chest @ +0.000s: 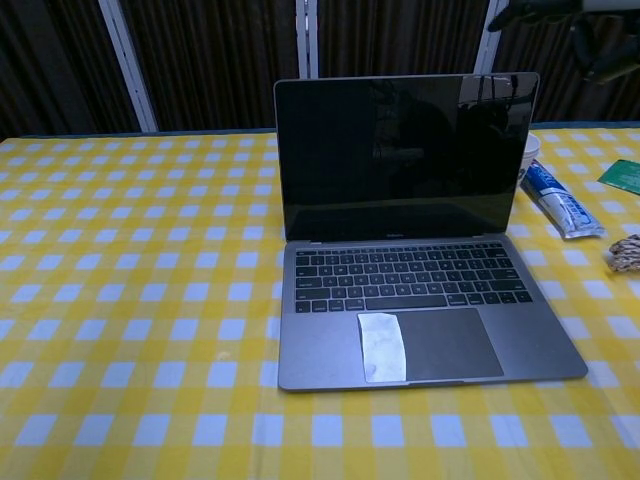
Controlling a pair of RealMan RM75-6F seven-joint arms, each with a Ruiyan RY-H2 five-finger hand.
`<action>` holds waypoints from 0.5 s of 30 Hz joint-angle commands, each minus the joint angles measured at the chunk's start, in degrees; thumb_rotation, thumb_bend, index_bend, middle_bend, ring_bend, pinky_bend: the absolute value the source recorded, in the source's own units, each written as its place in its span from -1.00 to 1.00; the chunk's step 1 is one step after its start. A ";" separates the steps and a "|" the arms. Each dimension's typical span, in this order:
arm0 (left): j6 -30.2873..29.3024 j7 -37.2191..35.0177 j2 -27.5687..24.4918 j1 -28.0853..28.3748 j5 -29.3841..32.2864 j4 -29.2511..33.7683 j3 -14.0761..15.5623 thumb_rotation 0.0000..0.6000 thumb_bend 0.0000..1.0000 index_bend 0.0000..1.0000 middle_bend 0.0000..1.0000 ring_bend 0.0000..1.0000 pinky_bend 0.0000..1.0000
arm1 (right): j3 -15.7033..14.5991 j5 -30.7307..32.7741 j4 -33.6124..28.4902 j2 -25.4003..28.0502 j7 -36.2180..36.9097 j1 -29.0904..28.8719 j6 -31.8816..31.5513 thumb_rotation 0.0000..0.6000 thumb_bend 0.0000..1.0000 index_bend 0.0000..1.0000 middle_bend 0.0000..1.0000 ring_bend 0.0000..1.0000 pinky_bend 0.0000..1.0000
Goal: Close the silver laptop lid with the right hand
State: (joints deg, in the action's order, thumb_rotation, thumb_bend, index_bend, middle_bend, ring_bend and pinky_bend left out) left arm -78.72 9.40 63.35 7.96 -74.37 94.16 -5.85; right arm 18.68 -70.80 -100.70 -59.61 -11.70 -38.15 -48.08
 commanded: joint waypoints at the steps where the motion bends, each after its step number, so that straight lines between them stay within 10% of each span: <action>1: 0.45 -0.02 0.11 0.18 0.77 -0.37 -0.23 1.00 -1.00 -1.00 -1.00 -1.00 -1.00 | 2.32 7.95 1.19 -3.98 -3.47 -7.00 5.38 1.00 1.00 -0.96 -1.00 -1.00 -1.00; 15: 0.33 -0.99 -0.25 0.03 1.35 -0.79 -0.31 1.00 -1.00 -1.00 -1.00 -1.00 -1.00 | -0.30 24.79 8.45 -11.08 -10.44 -17.28 6.21 1.00 1.00 -0.85 -0.90 -1.00 -1.00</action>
State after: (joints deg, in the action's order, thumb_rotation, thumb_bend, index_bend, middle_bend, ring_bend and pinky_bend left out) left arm -78.38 8.41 63.09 8.00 -73.02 93.38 -6.16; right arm 18.99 -47.26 -93.28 -69.73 -21.32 -54.63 -41.47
